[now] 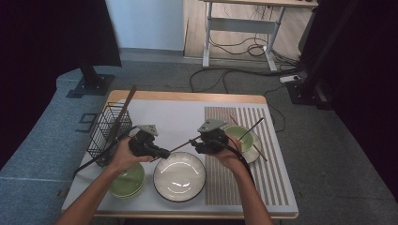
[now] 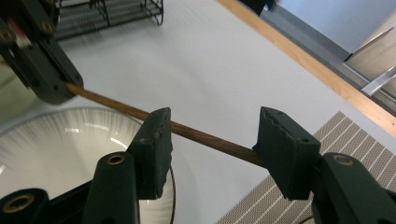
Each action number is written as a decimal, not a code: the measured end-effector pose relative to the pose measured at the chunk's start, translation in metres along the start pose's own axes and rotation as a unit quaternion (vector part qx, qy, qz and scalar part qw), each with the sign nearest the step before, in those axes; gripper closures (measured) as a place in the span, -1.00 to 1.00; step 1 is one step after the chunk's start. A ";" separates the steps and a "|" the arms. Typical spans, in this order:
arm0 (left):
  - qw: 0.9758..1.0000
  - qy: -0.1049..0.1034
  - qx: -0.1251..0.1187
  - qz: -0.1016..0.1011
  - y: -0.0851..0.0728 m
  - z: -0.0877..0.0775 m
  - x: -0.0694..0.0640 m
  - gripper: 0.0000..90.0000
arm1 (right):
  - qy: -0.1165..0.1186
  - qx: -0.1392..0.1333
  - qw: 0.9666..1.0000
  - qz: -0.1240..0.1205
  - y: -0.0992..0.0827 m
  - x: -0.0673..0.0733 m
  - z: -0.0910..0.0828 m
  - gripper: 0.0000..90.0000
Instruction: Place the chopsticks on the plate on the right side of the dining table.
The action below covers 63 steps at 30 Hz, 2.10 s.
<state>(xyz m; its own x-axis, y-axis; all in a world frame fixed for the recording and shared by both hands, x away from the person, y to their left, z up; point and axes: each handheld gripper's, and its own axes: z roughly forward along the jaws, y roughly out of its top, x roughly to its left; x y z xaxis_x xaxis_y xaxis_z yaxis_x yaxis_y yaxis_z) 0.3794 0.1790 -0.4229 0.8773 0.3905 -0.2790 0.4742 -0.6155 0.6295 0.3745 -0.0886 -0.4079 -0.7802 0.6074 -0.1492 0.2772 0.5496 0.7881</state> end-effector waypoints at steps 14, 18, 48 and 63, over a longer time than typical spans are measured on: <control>1.000 -0.022 0.017 -0.003 0.001 -0.001 0.003 0.91 | -0.016 0.069 0.992 -0.108 -0.007 0.012 0.014 0.07; 1.000 -0.018 0.020 0.001 0.001 -0.001 0.004 0.91 | -0.017 0.083 0.989 -0.121 -0.008 0.013 0.016 0.23; 0.983 0.124 -0.132 -0.002 -0.005 -0.024 0.009 -0.01 | 0.079 0.096 0.987 -0.100 -0.035 0.017 0.014 0.88; 0.980 0.127 -0.156 0.006 -0.008 -0.041 0.003 -0.06 | 0.079 0.072 0.993 -0.047 -0.050 0.009 0.007 0.87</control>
<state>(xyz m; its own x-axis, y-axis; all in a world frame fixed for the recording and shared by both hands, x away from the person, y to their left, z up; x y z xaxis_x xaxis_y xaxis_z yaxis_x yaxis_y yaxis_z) 0.3747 0.2129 -0.3992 0.8168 0.5671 -0.1062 0.3840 -0.3969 0.8337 0.3575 -0.1068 -0.4524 -0.8814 0.4583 -0.1140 0.2672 0.6828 0.6800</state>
